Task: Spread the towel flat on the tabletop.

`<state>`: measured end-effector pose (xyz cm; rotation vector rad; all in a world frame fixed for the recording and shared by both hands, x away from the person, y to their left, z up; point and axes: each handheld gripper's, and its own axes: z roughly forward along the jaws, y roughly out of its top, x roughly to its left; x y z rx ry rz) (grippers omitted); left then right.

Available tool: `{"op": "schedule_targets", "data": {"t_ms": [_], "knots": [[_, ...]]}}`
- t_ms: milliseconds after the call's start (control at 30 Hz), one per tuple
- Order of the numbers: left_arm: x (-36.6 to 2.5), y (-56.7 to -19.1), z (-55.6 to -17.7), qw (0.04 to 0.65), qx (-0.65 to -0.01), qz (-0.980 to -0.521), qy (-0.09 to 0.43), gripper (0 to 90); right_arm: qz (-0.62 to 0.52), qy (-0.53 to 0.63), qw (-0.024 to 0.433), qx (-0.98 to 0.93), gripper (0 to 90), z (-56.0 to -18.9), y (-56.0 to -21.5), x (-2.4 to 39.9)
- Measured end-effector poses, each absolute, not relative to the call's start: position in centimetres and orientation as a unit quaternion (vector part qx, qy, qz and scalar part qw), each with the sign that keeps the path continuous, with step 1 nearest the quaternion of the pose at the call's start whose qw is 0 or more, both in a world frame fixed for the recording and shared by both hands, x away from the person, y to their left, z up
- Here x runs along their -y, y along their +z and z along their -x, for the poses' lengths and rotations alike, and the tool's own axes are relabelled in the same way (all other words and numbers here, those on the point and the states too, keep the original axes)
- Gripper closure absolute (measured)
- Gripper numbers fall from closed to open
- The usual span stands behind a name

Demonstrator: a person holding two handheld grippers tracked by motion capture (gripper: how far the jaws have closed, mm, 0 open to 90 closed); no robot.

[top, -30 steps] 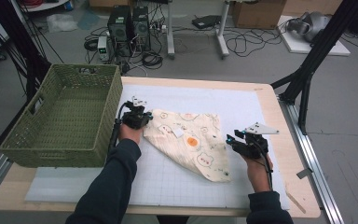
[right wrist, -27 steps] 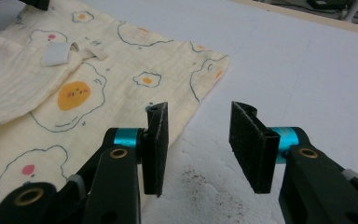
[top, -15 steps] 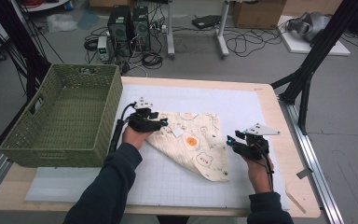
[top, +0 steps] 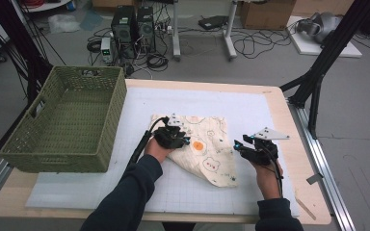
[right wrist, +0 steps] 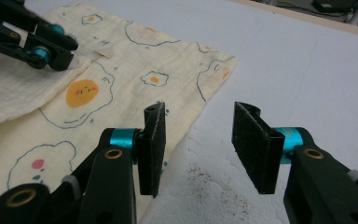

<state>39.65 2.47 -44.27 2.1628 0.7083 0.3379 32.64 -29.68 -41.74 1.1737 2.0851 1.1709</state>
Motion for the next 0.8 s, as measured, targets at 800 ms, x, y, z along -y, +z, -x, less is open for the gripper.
{"op": "schedule_targets", "data": {"t_ms": [800], "knots": [[-11.9, -42.6, -31.4, 0.451, -0.308, -0.828, 0.13, 87.4, -0.428, 0.413, 0.232, -0.77, 54.1, -32.4, -42.2, 29.2]]}}
